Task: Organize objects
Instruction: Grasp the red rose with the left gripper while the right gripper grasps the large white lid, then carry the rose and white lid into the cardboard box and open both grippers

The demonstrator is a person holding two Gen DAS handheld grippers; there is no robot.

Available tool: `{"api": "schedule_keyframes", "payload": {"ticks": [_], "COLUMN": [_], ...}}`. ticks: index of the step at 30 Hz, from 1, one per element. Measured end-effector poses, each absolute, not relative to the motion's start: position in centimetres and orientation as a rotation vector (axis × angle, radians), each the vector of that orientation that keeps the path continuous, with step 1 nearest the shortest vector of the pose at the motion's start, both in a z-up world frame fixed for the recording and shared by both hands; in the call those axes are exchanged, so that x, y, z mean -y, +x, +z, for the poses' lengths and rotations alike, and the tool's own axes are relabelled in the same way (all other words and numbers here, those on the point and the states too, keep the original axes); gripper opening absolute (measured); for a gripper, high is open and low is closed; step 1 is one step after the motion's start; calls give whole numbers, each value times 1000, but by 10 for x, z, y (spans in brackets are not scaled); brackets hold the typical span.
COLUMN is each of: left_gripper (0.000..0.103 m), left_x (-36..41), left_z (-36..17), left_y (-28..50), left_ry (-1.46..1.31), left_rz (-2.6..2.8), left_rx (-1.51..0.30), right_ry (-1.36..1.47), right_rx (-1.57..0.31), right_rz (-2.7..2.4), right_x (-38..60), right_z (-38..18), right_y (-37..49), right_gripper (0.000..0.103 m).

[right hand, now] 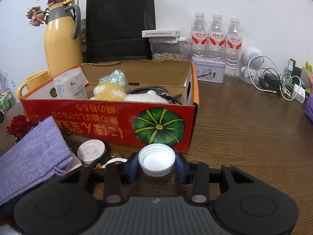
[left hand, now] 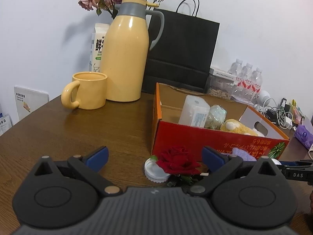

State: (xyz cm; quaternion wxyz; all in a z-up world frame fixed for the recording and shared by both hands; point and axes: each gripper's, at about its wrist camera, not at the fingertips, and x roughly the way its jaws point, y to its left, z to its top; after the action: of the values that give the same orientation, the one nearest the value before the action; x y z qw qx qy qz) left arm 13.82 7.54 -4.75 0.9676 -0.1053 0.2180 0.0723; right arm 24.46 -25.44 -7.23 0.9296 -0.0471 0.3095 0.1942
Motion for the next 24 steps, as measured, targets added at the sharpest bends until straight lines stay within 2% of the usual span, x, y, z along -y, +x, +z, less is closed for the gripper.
{"api": "schedule_keyframes", "payload": {"ticks": [24], "left_gripper": [103], "left_x": [-58], "left_z": [-56], "left_y": [167], "left_ry": [-163], "left_rz": [140], "left_rx": [-504], "right_ry": [-118], "right_rx": [-435], "right_rz": [452], "right_x": [241], "right_z": [-48], "right_y": [186], "right_gripper": [39]}}
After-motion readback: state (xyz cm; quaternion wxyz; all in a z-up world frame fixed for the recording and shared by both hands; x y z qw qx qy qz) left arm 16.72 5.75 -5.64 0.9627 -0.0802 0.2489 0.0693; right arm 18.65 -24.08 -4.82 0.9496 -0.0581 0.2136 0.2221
